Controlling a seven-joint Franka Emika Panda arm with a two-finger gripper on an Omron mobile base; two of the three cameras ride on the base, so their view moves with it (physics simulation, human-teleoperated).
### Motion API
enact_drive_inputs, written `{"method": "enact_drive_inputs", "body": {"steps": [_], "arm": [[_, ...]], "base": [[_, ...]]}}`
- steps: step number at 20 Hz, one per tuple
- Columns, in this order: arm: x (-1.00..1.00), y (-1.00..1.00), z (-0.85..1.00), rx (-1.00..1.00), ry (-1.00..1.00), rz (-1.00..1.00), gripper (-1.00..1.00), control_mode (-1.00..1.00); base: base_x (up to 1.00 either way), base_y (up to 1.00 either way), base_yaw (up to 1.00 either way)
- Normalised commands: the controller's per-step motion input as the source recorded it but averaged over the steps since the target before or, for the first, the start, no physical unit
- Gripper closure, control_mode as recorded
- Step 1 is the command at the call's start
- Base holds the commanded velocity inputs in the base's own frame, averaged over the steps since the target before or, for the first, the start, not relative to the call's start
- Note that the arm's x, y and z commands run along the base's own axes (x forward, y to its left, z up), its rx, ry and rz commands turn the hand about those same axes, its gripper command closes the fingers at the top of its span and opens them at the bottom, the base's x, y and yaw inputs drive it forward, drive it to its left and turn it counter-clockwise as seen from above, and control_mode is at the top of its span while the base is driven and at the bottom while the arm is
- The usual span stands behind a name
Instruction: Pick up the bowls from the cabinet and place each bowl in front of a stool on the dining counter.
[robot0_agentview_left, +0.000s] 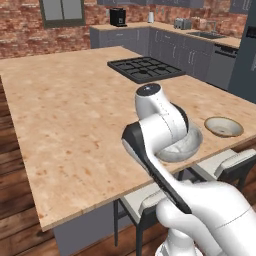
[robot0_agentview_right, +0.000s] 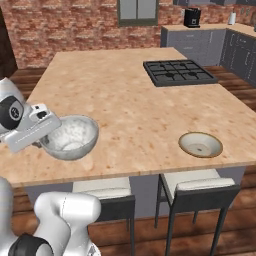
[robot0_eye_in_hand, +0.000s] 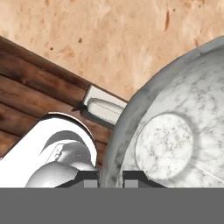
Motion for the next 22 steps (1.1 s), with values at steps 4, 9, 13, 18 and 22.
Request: {"method": "enact_drive_inputs", "body": {"steps": [4, 9, 13, 18, 22], "arm": [[0.66, 0.30, -0.23, 0.06, 0.01, -0.05, 1.00, -1.00], [0.80, 0.22, -0.27, 0.00, 0.10, -0.15, 1.00, -1.00], [0.54, 0.03, -0.28, 0.00, 0.03, -0.01, 1.00, -1.00], [0.58, 0.00, -0.55, -0.01, 0.01, -0.03, 1.00, -1.00], [0.58, 0.00, -0.60, 0.00, 0.00, -0.04, 1.00, -1.00]], "base": [[0.00, 0.00, 0.00], [0.00, 0.00, 0.00], [0.00, 0.00, 0.00], [0.00, 0.00, 0.00], [0.00, 0.00, 0.00]]}}
